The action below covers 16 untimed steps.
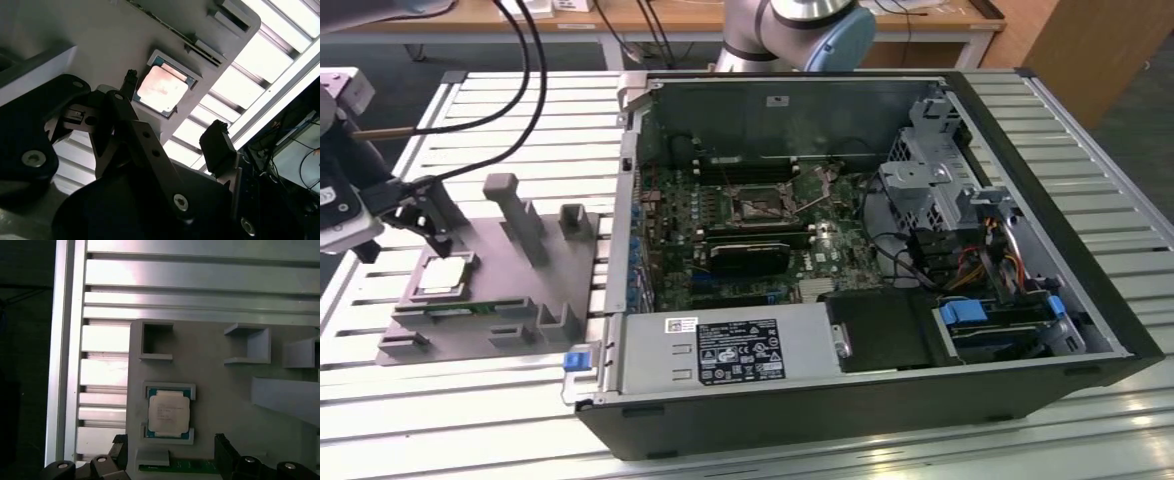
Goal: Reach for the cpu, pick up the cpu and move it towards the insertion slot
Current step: 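Pick up the cpu and move it towards the insertion slot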
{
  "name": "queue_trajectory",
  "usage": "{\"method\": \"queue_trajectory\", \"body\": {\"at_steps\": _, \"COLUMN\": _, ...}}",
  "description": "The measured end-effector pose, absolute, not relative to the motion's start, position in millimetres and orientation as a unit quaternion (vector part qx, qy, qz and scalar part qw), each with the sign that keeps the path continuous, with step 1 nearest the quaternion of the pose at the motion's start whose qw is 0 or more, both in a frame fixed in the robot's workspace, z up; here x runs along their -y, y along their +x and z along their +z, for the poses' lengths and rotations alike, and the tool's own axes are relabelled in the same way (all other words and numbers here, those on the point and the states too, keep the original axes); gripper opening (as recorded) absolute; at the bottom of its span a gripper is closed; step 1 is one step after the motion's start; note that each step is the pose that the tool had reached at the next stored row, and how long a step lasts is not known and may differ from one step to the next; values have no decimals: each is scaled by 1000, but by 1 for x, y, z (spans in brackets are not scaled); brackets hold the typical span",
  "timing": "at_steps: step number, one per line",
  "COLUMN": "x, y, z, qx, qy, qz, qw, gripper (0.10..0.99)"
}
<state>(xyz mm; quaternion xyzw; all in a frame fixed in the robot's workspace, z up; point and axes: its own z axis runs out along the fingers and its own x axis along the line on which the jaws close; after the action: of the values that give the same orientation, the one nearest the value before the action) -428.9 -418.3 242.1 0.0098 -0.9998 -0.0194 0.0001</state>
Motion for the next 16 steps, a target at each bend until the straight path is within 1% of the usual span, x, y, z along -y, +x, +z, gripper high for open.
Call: {"method": "queue_trajectory", "body": {"at_steps": 16, "x": 416, "y": -429, "z": 214, "qx": 1000, "qy": 19, "qz": -20, "qw": 0, "gripper": 780}}
